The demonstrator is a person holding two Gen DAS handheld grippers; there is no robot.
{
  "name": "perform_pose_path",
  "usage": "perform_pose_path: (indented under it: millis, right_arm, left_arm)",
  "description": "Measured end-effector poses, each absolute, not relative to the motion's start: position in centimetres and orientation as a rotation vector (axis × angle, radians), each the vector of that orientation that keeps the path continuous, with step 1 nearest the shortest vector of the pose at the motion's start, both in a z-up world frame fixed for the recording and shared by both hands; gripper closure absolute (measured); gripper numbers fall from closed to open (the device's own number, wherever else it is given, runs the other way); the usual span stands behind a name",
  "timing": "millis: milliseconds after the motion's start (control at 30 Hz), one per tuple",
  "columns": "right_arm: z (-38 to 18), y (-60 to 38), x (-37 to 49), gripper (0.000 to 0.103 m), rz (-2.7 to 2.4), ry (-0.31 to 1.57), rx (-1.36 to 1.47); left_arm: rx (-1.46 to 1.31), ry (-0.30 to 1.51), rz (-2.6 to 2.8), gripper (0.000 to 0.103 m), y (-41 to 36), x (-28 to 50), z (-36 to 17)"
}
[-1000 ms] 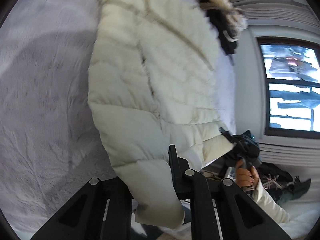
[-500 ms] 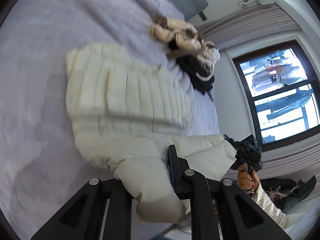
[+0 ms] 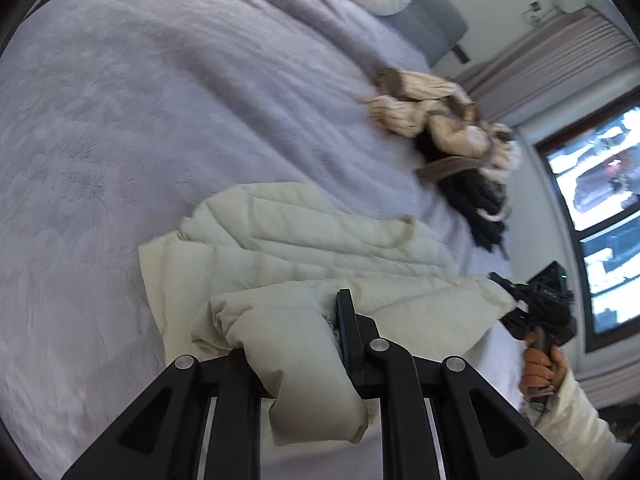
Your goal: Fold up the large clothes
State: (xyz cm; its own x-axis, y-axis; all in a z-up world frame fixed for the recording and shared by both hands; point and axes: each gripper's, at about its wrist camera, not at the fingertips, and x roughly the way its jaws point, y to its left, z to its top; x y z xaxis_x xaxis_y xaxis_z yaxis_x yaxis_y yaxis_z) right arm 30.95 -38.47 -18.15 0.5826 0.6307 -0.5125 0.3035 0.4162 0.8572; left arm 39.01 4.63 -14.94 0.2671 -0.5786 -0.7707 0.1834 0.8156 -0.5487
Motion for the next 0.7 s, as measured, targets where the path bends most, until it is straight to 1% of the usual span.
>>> perform_pose_path:
  millis: [67,133,167,267,300,333,367,400,433,500,533,567,700]
  right_arm:
    - [-19.8,-38.5,32.1,0.093,0.238,1.002,1.166]
    - [-21.2,-38.4,33.0,0.093,0.231,1.014,1.171]
    - [-21.8,-38.4,33.2,0.093,0.226,1.019,1.175]
    - [-22.6,-38.6,34.0,0.092,0.214,1.031,1.183]
    - [-22.5,-38.6,34.2,0.091,0.216,1.033,1.177]
    - [-22.4,-38.7,34.2,0.090,0.220,1.034,1.171]
    - [-22.2,-38.7,34.4,0.088,0.222,1.036,1.161]
    - [-22.0,-38.7,34.6,0.088,0.220,1.040,1.152]
    - [-21.6,-38.7,34.8,0.082,0.217,1.039,1.141]
    - [-20.6,-39.1,34.5,0.057,0.210,1.020,1.135]
    - [-20.2,-39.3,34.5,0.035,0.208,1.004,1.137]
    - [-19.6,-39.5,34.3,0.030,0.208,0.985,1.139]
    - [-17.0,-40.1,33.8,0.030,0.203,0.936,1.095]
  left_arm:
    - [-0.365,1.215,-0.496,0.086,4.4,39.7,-16.7]
    - [-0.333,1.240,-0.461,0.075,4.0,40.2,-18.0]
    - [-0.308,1.250,-0.443,0.073,3.9,40.4,-18.5]
    - [-0.267,1.245,-0.439,0.072,3.9,40.7,-18.2]
    - [-0.257,1.240,-0.436,0.065,4.2,40.6,-17.8]
    - [-0.245,1.223,-0.427,0.042,4.5,40.5,-17.0]
    - [-0.234,1.201,-0.409,0.029,4.7,40.4,-16.4]
    - [-0.217,1.167,-0.381,0.014,5.1,40.1,-15.5]
    - [-0.196,1.120,-0.354,0.013,5.4,39.8,-14.4]
    - [-0.186,1.074,-0.353,0.013,6.2,39.5,-12.8]
    - [-0.190,1.061,-0.337,0.013,6.5,39.4,-12.2]
    - [-0.189,1.055,-0.327,0.013,6.6,39.4,-11.9]
    - [-0.140,1.024,-0.311,0.014,6.2,39.1,-11.2]
